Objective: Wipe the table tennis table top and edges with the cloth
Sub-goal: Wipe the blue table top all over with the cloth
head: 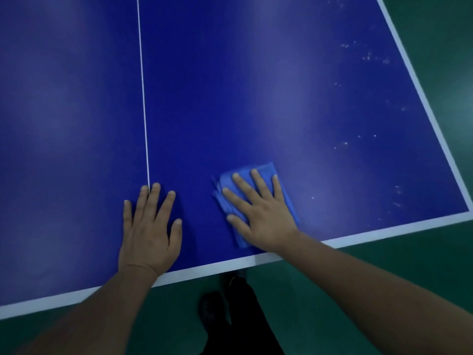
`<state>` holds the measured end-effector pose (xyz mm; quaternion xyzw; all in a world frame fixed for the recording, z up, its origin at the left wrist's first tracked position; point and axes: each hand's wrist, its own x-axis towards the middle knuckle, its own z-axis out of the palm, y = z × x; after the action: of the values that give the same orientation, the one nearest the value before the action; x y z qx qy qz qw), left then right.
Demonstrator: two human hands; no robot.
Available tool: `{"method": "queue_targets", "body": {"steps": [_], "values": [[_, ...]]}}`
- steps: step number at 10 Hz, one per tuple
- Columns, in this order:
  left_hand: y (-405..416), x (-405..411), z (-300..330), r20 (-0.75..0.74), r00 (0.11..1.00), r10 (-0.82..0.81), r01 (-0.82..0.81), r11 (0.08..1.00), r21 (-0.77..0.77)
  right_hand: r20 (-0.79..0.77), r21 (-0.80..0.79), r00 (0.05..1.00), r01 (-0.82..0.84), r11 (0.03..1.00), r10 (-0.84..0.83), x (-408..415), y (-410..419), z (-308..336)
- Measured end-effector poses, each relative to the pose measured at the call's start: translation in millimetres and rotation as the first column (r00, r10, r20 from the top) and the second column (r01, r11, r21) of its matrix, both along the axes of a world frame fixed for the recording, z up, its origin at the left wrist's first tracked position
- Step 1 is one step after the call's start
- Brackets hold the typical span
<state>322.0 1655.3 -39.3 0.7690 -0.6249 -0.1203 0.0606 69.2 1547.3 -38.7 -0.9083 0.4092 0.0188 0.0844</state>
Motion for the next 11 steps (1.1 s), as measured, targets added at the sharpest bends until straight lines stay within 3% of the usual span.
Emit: {"method": "queue_targets", "body": {"steps": [1, 2, 3, 4, 5, 6, 7, 8, 9, 10, 11], "values": [[-0.5, 0.0, -0.2, -0.001, 1.0, -0.004, 0.004, 1.0, -0.009, -0.014, -0.034, 0.984, 0.179, 0.983, -0.18, -54.7, -27.1, -2.6], [-0.6, -0.1, 0.3, 0.001, 1.0, -0.004, 0.004, 1.0, -0.012, -0.095, 0.021, 0.844, 0.532, 0.847, -0.528, -100.5, -67.1, 6.7], [-1.4, -0.4, 0.9, -0.015, 1.0, -0.007, 0.007, 1.0, -0.013, -0.085, 0.057, 0.645, 0.764, 0.643, -0.759, -77.3, -75.0, 11.9], [-1.4, 0.4, 1.7, -0.016, 1.0, -0.004, 0.004, 1.0, -0.008, -0.048, -0.011, 0.758, 0.651, 0.759, -0.651, -8.3, -31.9, 5.1], [-1.5, -0.1, 1.7, -0.025, 1.0, 0.001, -0.001, 1.0, -0.015, 0.006, -0.035, 0.963, 0.269, 0.962, -0.269, 20.6, 42.4, 3.5], [-0.7, -0.8, 1.9, -0.029, 1.0, 0.007, -0.007, 1.0, -0.025, 0.03, -0.031, 0.979, 0.203, 0.979, -0.202, -29.2, 46.6, -1.4], [-1.1, -1.1, 2.1, -0.033, 0.999, 0.007, -0.007, 1.0, -0.024, -0.069, -0.035, 0.872, 0.483, 0.875, -0.485, -100.4, 8.4, -0.6], [-2.0, -1.3, 1.7, -0.024, 1.0, 0.007, -0.008, 1.0, -0.028, -0.107, 0.032, 0.589, 0.807, 0.589, -0.801, -124.4, -16.8, 8.2], [-1.6, -1.0, 1.3, -0.023, 1.0, 0.011, -0.012, 0.999, -0.032, -0.062, 0.027, 0.396, 0.918, 0.395, -0.916, -64.6, -12.6, 7.6], [-1.5, -1.7, 1.1, -0.026, 1.0, 0.011, -0.012, 0.999, -0.041, -0.044, 0.007, 0.691, 0.722, 0.692, -0.721, 20.0, 31.4, 1.9], [-0.8, -1.4, 1.1, -0.019, 1.0, 0.006, -0.007, 0.999, -0.042, -0.023, 0.032, 0.923, 0.384, 0.923, -0.383, 39.8, 77.9, 2.8]]}}
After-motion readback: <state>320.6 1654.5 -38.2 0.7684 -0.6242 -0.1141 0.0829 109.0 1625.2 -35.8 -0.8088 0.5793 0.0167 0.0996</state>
